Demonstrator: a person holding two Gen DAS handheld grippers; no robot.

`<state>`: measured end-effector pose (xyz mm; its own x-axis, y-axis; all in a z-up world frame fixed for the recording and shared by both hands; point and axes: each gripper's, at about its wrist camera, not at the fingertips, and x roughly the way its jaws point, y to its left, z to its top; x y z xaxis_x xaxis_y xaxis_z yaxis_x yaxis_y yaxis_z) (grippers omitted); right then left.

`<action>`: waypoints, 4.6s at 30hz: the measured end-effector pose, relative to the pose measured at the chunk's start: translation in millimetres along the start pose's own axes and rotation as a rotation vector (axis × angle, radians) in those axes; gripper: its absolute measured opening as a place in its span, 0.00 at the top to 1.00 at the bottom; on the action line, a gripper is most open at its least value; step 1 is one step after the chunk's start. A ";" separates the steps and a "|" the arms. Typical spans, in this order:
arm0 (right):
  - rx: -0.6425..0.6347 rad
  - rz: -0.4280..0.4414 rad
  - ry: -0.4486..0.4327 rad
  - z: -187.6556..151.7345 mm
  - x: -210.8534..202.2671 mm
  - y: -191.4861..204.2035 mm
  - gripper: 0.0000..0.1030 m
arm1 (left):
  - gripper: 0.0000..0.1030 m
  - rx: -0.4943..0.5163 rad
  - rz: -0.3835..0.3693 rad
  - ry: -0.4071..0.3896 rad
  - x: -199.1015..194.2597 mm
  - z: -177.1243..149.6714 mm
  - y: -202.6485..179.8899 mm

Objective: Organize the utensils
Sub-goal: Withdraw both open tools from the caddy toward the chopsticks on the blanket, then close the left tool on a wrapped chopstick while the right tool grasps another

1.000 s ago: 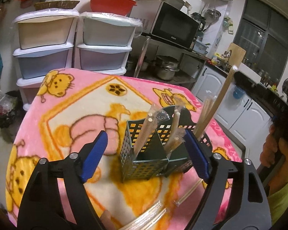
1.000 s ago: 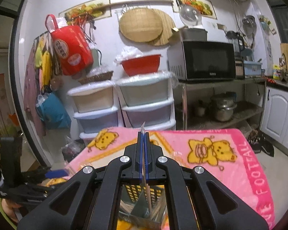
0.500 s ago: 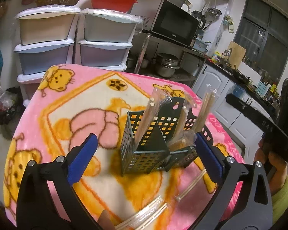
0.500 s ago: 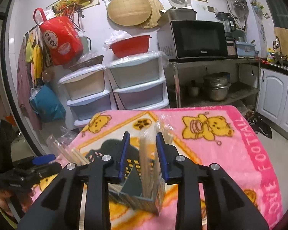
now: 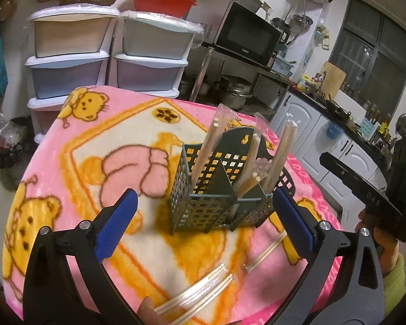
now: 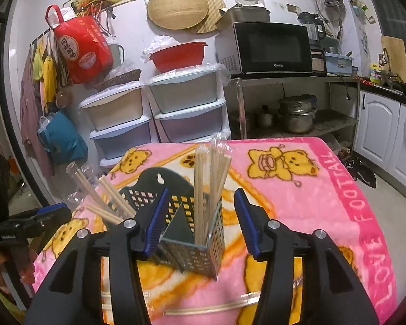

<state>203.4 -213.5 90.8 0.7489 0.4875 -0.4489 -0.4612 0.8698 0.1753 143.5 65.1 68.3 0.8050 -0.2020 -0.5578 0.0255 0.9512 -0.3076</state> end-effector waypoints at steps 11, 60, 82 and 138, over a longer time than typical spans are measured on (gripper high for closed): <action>-0.015 -0.020 0.017 -18.3 -15.9 2.4 0.45 | 0.10 0.006 -0.002 0.015 -6.0 -17.2 -3.1; -0.011 -0.049 0.185 -107.5 -30.7 -0.6 0.27 | 0.10 0.069 0.006 0.158 15.1 -84.8 -18.1; 0.076 -0.107 0.232 -120.8 -28.0 -39.1 0.27 | 0.49 0.207 0.035 0.315 74.5 -100.8 -31.6; 0.369 -0.090 0.289 -91.1 70.1 -123.1 0.88 | 0.87 0.369 0.101 0.416 113.9 -94.8 -29.6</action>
<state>269.3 -293.3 -42.1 0.5910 0.4137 -0.6925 -0.1620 0.9018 0.4006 178.1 -8.2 -59.2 0.5149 -0.1098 -0.8502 0.2259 0.9741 0.0110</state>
